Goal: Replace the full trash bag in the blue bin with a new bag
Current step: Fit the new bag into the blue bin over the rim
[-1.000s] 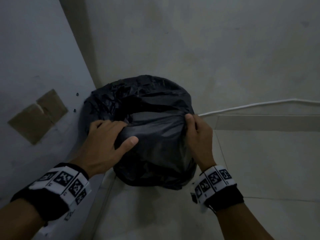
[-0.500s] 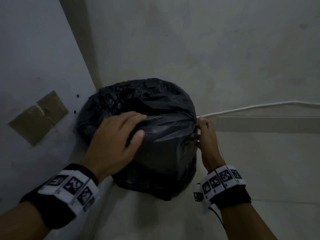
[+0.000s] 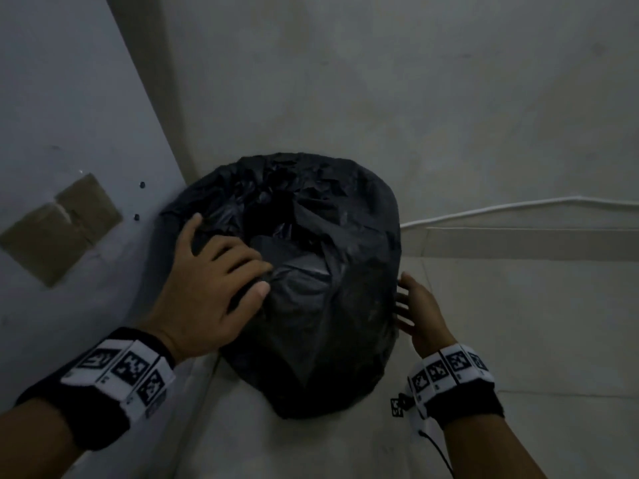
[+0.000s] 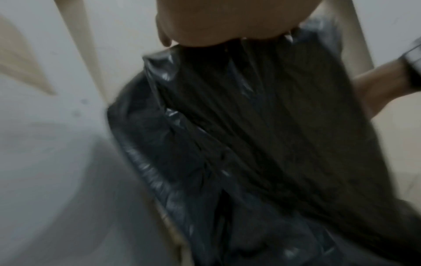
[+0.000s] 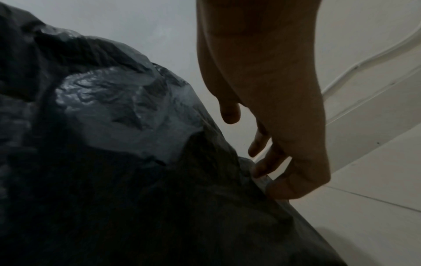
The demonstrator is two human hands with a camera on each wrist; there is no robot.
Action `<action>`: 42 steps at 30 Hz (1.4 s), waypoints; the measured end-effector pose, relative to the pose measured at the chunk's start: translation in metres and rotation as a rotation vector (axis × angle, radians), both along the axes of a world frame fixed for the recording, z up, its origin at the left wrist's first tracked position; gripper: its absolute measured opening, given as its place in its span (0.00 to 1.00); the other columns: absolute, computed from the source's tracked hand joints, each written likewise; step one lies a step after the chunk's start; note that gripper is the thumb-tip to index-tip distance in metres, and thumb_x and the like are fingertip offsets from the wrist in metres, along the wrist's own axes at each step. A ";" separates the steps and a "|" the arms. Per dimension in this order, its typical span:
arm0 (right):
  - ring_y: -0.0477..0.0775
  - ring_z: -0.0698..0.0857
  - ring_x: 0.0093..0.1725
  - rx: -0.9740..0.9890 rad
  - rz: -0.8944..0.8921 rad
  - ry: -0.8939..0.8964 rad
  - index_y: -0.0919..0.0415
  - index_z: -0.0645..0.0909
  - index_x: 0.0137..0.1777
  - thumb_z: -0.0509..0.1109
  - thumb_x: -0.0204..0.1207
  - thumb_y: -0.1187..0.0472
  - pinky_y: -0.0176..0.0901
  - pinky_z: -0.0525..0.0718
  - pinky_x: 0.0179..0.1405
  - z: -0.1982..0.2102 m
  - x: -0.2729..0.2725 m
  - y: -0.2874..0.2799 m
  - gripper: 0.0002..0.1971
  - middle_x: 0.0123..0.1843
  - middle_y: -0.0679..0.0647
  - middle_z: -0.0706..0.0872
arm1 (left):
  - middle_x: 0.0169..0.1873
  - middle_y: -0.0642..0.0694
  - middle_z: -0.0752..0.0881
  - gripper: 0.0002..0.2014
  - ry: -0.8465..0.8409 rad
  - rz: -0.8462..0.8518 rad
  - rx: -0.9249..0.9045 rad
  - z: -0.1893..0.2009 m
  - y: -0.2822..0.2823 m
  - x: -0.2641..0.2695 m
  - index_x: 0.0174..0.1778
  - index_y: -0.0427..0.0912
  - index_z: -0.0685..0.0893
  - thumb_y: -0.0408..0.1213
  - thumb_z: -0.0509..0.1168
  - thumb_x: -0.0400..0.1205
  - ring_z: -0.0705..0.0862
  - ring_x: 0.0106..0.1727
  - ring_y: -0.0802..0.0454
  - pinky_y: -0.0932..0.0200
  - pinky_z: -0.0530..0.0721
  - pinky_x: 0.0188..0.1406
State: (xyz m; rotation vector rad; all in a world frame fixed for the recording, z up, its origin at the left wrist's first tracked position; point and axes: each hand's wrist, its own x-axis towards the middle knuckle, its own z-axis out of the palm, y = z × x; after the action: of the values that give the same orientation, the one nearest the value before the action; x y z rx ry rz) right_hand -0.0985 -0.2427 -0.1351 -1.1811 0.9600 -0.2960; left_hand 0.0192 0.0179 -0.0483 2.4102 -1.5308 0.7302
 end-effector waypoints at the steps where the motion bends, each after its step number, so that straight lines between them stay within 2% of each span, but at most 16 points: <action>1: 0.57 0.82 0.62 -0.012 -0.008 0.008 0.58 0.80 0.65 0.56 0.86 0.45 0.60 0.76 0.68 0.000 0.000 0.002 0.21 0.67 0.59 0.83 | 0.47 0.46 0.88 0.20 -0.004 0.008 -0.015 -0.001 0.003 0.003 0.47 0.42 0.90 0.46 0.53 0.82 0.80 0.55 0.44 0.24 0.57 0.72; 5: 0.62 0.70 0.77 -0.035 0.022 0.053 0.54 0.65 0.81 0.56 0.84 0.40 0.59 0.72 0.67 -0.010 0.004 0.006 0.29 0.81 0.54 0.68 | 0.55 0.42 0.85 0.19 0.061 0.130 -0.140 -0.004 0.012 0.012 0.53 0.41 0.86 0.37 0.53 0.74 0.80 0.57 0.39 0.22 0.59 0.70; 9: 0.66 0.71 0.75 0.002 0.127 0.169 0.54 0.62 0.82 0.54 0.82 0.35 0.62 0.73 0.69 -0.024 0.008 0.014 0.34 0.81 0.56 0.68 | 0.58 0.42 0.85 0.22 0.174 0.163 -0.300 -0.001 0.012 0.015 0.58 0.43 0.83 0.34 0.52 0.71 0.80 0.60 0.41 0.27 0.56 0.75; 13: 0.64 0.78 0.62 0.206 0.183 0.126 0.48 0.66 0.78 0.56 0.76 0.28 0.54 0.79 0.58 -0.041 0.014 0.028 0.35 0.68 0.55 0.73 | 0.56 0.43 0.85 0.20 0.273 0.089 -0.358 0.006 -0.007 -0.001 0.60 0.40 0.82 0.38 0.50 0.80 0.80 0.58 0.47 0.41 0.63 0.77; 15: 0.62 0.80 0.61 0.380 0.195 0.037 0.47 0.75 0.65 0.59 0.73 0.26 0.55 0.79 0.62 -0.053 0.017 0.030 0.31 0.64 0.56 0.80 | 0.59 0.46 0.83 0.20 0.345 0.051 -0.335 0.007 -0.015 -0.013 0.65 0.43 0.80 0.44 0.49 0.84 0.79 0.60 0.50 0.53 0.71 0.70; 17: 0.59 0.83 0.55 0.448 0.201 -0.074 0.52 0.81 0.60 0.61 0.78 0.33 0.53 0.83 0.60 -0.065 0.023 0.032 0.25 0.54 0.55 0.85 | 0.65 0.48 0.79 0.24 0.405 0.062 -0.238 0.007 -0.021 -0.021 0.72 0.47 0.74 0.53 0.48 0.84 0.78 0.62 0.52 0.59 0.71 0.62; 19: 0.56 0.84 0.50 0.398 0.153 -0.117 0.59 0.82 0.63 0.61 0.84 0.47 0.45 0.87 0.44 -0.072 0.028 0.033 0.19 0.50 0.56 0.86 | 0.71 0.49 0.75 0.30 0.393 0.105 -0.127 0.004 -0.025 -0.023 0.77 0.51 0.67 0.62 0.48 0.81 0.75 0.66 0.50 0.54 0.70 0.65; 22: 0.60 0.87 0.55 0.340 0.137 -0.145 0.63 0.85 0.58 0.73 0.76 0.50 0.52 0.85 0.54 -0.082 0.026 0.029 0.17 0.53 0.59 0.91 | 0.72 0.47 0.72 0.36 0.363 0.174 -0.075 0.001 -0.023 -0.020 0.79 0.52 0.62 0.68 0.49 0.78 0.74 0.68 0.46 0.46 0.70 0.68; 24: 0.63 0.87 0.59 0.221 0.104 -0.066 0.64 0.84 0.62 0.83 0.63 0.49 0.59 0.84 0.64 -0.092 0.025 0.024 0.30 0.60 0.63 0.89 | 0.70 0.47 0.73 0.36 0.324 0.179 -0.089 0.000 -0.019 -0.017 0.77 0.50 0.65 0.68 0.52 0.77 0.75 0.67 0.45 0.45 0.72 0.65; 25: 0.64 0.86 0.60 0.111 0.079 0.002 0.65 0.83 0.63 0.83 0.65 0.52 0.58 0.83 0.65 -0.095 0.026 0.023 0.28 0.62 0.64 0.88 | 0.69 0.45 0.75 0.36 0.270 0.171 -0.084 0.000 -0.018 -0.016 0.76 0.48 0.68 0.67 0.53 0.77 0.75 0.66 0.44 0.45 0.72 0.64; 28: 0.62 0.86 0.56 -0.250 0.128 0.261 0.66 0.84 0.62 0.74 0.77 0.53 0.44 0.82 0.54 -0.110 0.019 0.024 0.19 0.59 0.62 0.88 | 0.65 0.42 0.78 0.34 0.116 0.140 -0.048 0.001 -0.018 -0.017 0.73 0.44 0.73 0.64 0.56 0.78 0.75 0.64 0.44 0.47 0.70 0.64; 31: 0.60 0.85 0.48 -0.451 0.204 0.429 0.68 0.84 0.52 0.69 0.79 0.47 0.47 0.85 0.48 -0.124 0.015 0.029 0.20 0.54 0.63 0.88 | 0.66 0.43 0.80 0.34 0.105 0.096 -0.036 0.001 -0.023 -0.020 0.73 0.42 0.74 0.62 0.56 0.79 0.77 0.65 0.45 0.47 0.72 0.66; 34: 0.67 0.82 0.60 -0.449 0.128 0.486 0.65 0.78 0.63 0.71 0.75 0.41 0.54 0.83 0.58 -0.131 0.018 0.031 0.28 0.63 0.66 0.81 | 0.66 0.46 0.81 0.35 0.168 0.097 0.033 0.000 -0.029 -0.025 0.78 0.43 0.68 0.63 0.53 0.80 0.81 0.62 0.47 0.50 0.75 0.63; 36: 0.69 0.79 0.65 -0.391 0.047 0.435 0.63 0.70 0.71 0.71 0.76 0.42 0.53 0.80 0.59 -0.129 0.020 0.028 0.32 0.69 0.67 0.74 | 0.53 0.50 0.85 0.36 0.167 0.147 0.068 -0.001 -0.032 -0.027 0.81 0.46 0.65 0.65 0.49 0.81 0.82 0.50 0.49 0.51 0.76 0.56; 38: 0.68 0.78 0.66 -0.336 -0.014 0.379 0.61 0.67 0.74 0.69 0.78 0.42 0.52 0.78 0.59 -0.128 0.019 0.022 0.32 0.72 0.67 0.72 | 0.42 0.53 0.82 0.34 0.134 0.179 0.081 -0.002 -0.033 -0.027 0.81 0.50 0.65 0.65 0.47 0.82 0.79 0.42 0.50 0.52 0.74 0.51; 42: 0.65 0.82 0.60 -0.312 -0.069 0.308 0.59 0.71 0.72 0.68 0.80 0.52 0.54 0.83 0.60 -0.127 0.014 0.010 0.23 0.67 0.67 0.79 | 0.36 0.54 0.77 0.30 0.096 0.195 0.072 -0.003 -0.031 -0.023 0.75 0.55 0.72 0.65 0.46 0.82 0.77 0.39 0.51 0.52 0.72 0.51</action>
State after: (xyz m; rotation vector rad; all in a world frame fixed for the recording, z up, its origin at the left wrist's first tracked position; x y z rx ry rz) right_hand -0.0846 -0.2323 -0.2622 -1.5102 1.2562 -0.3334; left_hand -0.0039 -0.0132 -0.0515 2.6335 -1.3210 0.5926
